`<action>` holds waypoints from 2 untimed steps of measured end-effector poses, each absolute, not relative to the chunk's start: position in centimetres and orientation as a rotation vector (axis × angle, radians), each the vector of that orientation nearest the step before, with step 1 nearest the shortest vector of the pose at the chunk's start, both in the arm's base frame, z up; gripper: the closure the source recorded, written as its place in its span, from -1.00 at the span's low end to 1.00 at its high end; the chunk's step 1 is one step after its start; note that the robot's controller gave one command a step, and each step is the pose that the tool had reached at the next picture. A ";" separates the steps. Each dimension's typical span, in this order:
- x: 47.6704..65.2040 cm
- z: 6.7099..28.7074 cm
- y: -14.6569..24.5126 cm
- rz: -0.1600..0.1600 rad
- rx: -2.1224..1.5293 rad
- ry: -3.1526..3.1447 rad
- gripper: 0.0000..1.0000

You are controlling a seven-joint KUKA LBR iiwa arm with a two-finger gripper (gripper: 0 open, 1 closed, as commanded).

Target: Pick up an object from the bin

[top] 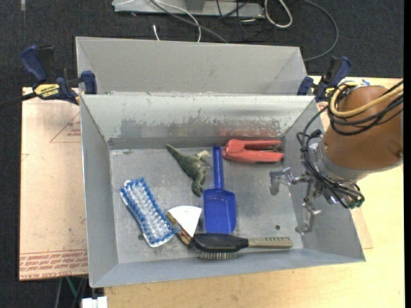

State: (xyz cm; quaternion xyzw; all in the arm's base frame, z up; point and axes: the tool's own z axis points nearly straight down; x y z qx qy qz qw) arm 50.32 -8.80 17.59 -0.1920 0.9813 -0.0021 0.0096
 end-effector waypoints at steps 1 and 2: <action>50.7 6.8 -12.3 0.009 -0.345 3.132 -1.00; 50.6 14.8 -10.5 -0.009 -0.547 3.061 -1.00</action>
Offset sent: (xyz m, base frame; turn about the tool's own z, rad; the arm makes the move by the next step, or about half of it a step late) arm 0.0005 -0.0180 -0.0307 0.0329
